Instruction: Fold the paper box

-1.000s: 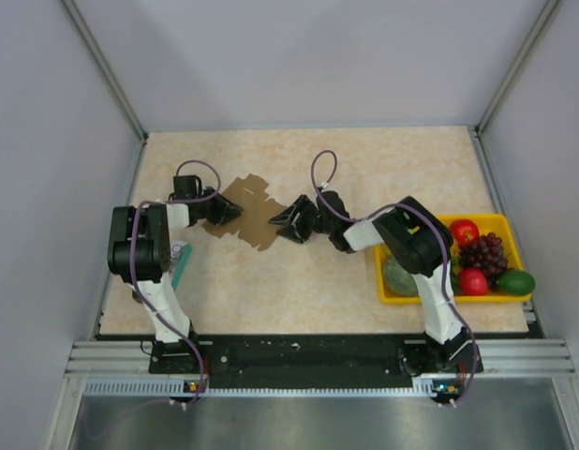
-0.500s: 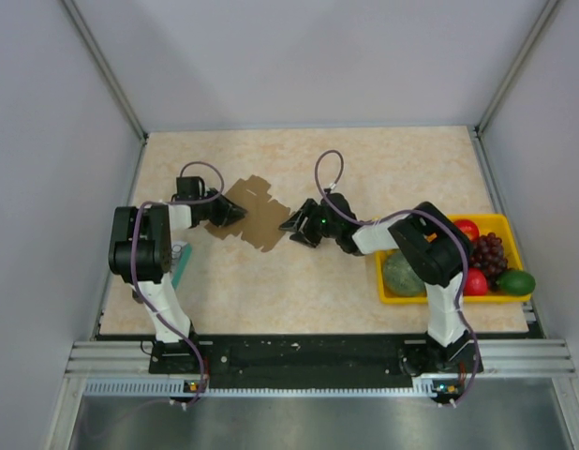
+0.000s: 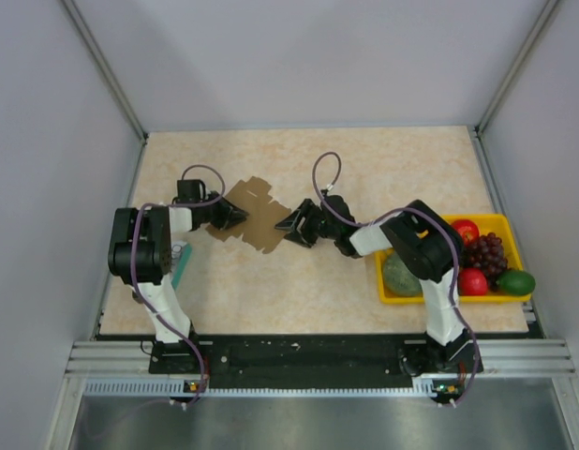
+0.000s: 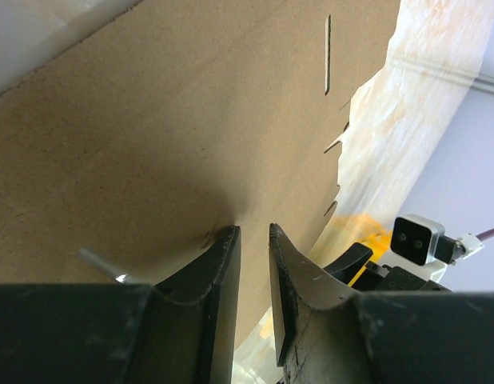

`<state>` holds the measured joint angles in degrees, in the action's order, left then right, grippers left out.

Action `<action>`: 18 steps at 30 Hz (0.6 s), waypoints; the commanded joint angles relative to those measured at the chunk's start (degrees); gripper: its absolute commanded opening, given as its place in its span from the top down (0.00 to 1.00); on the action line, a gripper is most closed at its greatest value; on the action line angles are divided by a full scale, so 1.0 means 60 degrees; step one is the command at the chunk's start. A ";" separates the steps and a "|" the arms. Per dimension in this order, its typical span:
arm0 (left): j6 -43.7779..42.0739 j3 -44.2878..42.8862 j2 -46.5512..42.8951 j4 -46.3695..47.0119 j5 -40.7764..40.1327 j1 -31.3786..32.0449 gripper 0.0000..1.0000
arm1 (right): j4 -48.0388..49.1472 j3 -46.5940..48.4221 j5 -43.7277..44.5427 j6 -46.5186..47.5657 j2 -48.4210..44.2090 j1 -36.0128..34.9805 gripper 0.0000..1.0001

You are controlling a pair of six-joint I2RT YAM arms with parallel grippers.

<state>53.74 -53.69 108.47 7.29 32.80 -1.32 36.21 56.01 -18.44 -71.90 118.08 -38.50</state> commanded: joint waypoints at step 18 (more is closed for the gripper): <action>0.0346 0.0482 -0.0338 0.0543 0.0100 0.0689 0.74 | 0.3034 0.0083 0.0231 -0.0718 0.0725 -0.0087 0.44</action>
<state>56.05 -52.01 108.44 10.39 33.98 1.87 50.15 53.34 -18.00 -77.62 121.30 -38.50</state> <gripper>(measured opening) 0.260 0.556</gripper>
